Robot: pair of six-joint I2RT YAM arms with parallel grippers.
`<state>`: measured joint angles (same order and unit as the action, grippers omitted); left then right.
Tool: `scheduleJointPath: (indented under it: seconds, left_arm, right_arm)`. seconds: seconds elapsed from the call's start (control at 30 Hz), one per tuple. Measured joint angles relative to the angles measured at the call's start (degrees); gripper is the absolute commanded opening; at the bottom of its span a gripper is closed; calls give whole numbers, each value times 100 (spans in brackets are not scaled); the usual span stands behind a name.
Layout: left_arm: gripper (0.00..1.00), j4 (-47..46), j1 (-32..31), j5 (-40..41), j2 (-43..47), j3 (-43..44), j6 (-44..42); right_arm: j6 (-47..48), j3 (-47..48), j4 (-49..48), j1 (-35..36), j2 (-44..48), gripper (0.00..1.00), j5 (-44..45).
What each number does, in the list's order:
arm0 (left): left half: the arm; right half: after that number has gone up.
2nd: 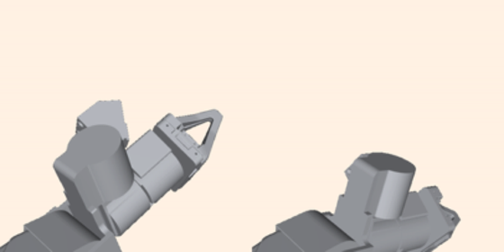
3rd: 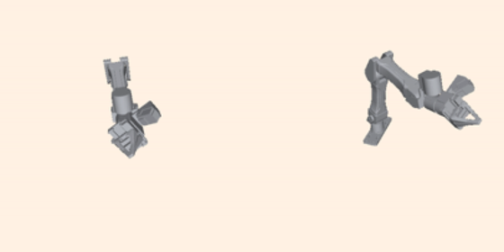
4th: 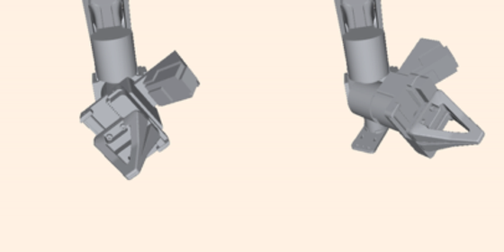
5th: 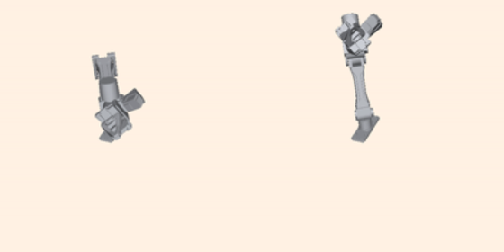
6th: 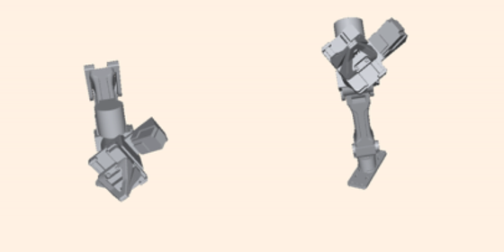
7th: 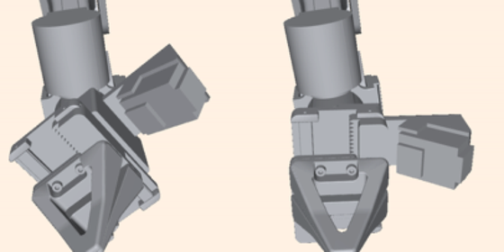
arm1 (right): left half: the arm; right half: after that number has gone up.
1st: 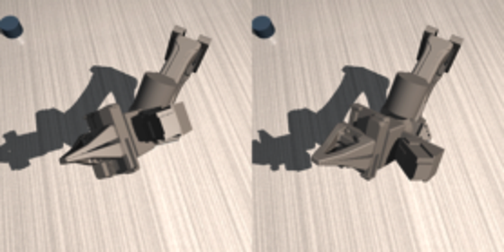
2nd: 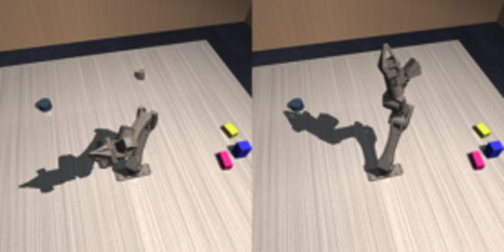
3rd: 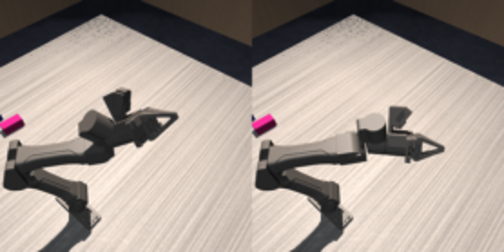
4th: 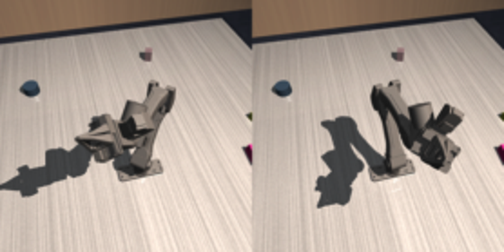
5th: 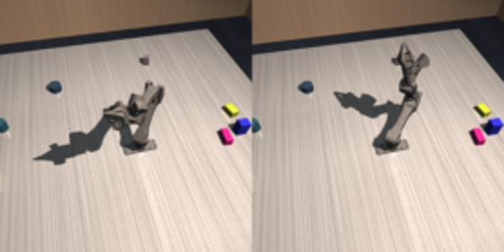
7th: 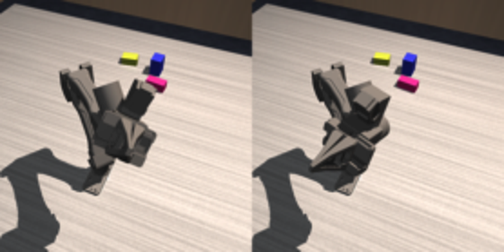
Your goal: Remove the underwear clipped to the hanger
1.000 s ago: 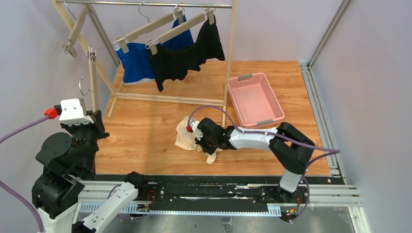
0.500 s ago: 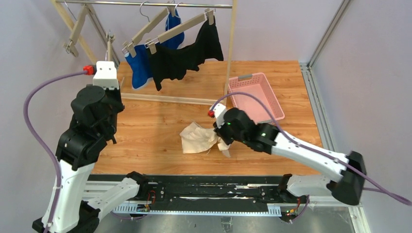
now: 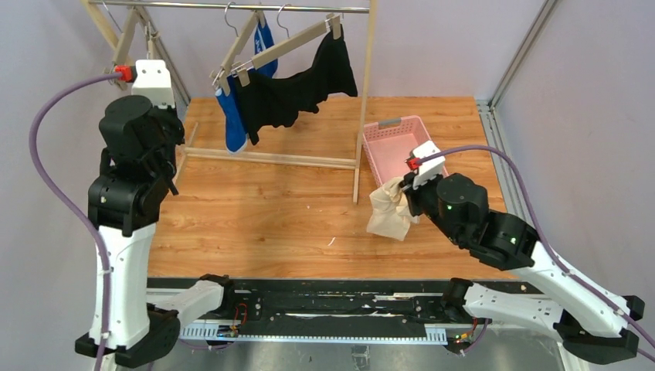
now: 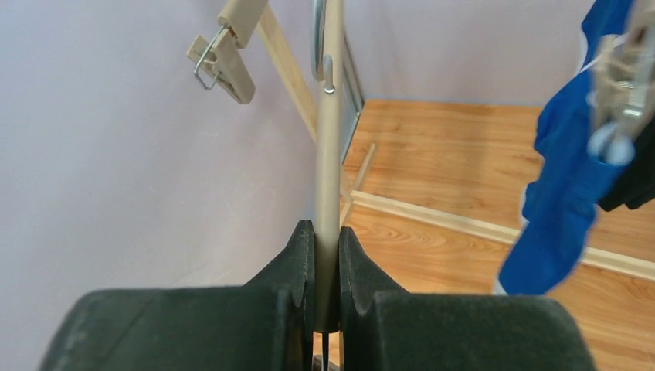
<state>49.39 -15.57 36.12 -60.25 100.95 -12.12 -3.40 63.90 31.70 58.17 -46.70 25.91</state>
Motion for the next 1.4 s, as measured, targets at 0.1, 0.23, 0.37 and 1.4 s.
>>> scheduleJointPath:
  seconds: [0.1, 0.23, 0.37, 1.4]
  left_arm:
    - [0, 42, 719, -678, -251, 109, 52]
    - [0, 83, 1300, -1716, -796, 302, 138]
    - [0, 232, 1631, -2531, -1309, 553, 219]
    - [0, -409, 3539, -6041, -2398, 1915, 1213]
  right_arm:
    - [83, 192, 96, 0, 151, 0, 358]
    - [282, 516, 138, 0, 256, 0, 780]
    - [643, 820, -22, 0, 293, 0, 1158]
    - [778, 20, -1427, -4374, -1926, 0, -1668]
